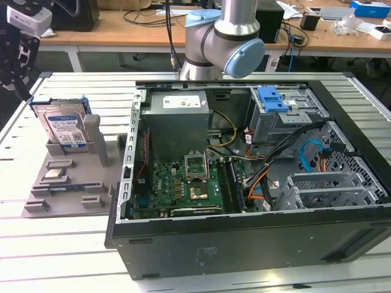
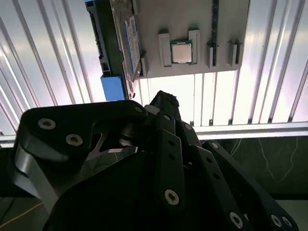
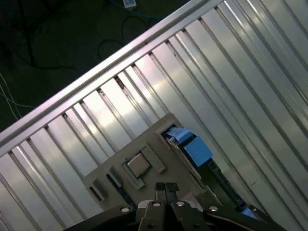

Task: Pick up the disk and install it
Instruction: 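Pick up the disk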

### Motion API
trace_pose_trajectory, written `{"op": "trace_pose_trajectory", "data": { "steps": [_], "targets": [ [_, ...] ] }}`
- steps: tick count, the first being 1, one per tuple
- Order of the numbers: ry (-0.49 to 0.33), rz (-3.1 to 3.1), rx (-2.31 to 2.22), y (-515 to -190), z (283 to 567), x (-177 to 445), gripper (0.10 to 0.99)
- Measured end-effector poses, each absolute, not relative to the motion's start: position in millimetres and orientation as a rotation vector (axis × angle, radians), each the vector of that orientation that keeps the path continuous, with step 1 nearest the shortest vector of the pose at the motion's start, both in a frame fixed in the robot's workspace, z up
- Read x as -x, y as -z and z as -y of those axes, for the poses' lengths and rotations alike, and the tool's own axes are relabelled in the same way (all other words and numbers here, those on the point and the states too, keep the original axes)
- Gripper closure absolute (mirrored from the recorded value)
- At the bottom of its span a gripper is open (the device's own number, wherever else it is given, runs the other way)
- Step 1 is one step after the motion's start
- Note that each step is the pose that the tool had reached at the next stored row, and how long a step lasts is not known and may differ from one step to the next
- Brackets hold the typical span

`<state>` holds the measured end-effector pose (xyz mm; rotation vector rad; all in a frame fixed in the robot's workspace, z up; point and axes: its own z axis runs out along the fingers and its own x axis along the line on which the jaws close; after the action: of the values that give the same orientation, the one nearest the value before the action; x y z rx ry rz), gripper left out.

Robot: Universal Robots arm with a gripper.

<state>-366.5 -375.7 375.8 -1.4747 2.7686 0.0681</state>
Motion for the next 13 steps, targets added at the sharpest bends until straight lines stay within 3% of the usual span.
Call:
{"op": "trace_pose_trajectory", "data": {
  "steps": [13],
  "targets": [
    [-0.068,-2.492,1.917,-375.8,375.8,366.5,0.980]
  ]
}}
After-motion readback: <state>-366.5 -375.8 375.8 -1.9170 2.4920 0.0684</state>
